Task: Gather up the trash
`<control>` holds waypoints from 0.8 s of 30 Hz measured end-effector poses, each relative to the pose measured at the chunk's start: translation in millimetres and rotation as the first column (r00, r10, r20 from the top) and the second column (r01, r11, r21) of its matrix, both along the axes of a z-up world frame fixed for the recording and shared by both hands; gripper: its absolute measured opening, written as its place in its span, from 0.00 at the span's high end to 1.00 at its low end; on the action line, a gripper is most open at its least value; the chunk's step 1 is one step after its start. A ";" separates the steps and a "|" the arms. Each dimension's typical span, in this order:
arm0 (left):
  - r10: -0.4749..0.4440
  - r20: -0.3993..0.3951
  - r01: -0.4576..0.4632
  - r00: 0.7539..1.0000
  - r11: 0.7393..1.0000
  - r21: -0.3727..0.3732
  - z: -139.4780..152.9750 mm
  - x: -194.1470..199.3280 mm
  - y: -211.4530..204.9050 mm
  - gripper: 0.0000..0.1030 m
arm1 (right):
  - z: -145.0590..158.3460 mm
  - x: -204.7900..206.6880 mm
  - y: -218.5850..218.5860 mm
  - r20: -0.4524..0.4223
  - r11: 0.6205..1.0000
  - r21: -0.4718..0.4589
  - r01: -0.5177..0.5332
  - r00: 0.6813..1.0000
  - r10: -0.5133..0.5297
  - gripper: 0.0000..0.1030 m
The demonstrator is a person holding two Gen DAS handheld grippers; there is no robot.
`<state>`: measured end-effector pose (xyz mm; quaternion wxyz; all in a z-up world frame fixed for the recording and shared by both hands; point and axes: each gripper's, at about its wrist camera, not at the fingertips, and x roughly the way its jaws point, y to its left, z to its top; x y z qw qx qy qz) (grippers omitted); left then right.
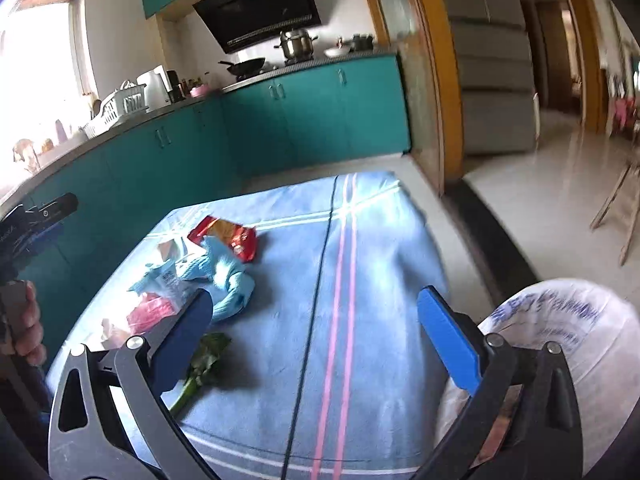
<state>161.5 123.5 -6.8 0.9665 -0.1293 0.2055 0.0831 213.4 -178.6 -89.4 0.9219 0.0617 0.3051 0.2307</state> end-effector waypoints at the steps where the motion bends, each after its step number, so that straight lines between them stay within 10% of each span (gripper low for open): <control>1: -0.002 -0.002 0.002 1.000 1.000 -0.001 1.1 -0.1 0.9 0.03 | 0.0 -0.8 -0.1 -0.002 1.000 0.000 -0.005 1.000 0.005 0.03; 7: -0.022 -0.058 0.027 0.998 0.995 0.096 0.0 5.4 -11.2 0.03 | 2.5 -11.0 6.6 0.031 0.996 -0.074 -0.046 0.998 0.049 0.03; 24: -0.043 -0.225 0.041 0.973 0.999 -0.015 -27.8 1.0 12.4 0.03 | -14.6 -18.9 65.5 -0.030 0.962 -0.213 -0.171 0.985 0.168 0.03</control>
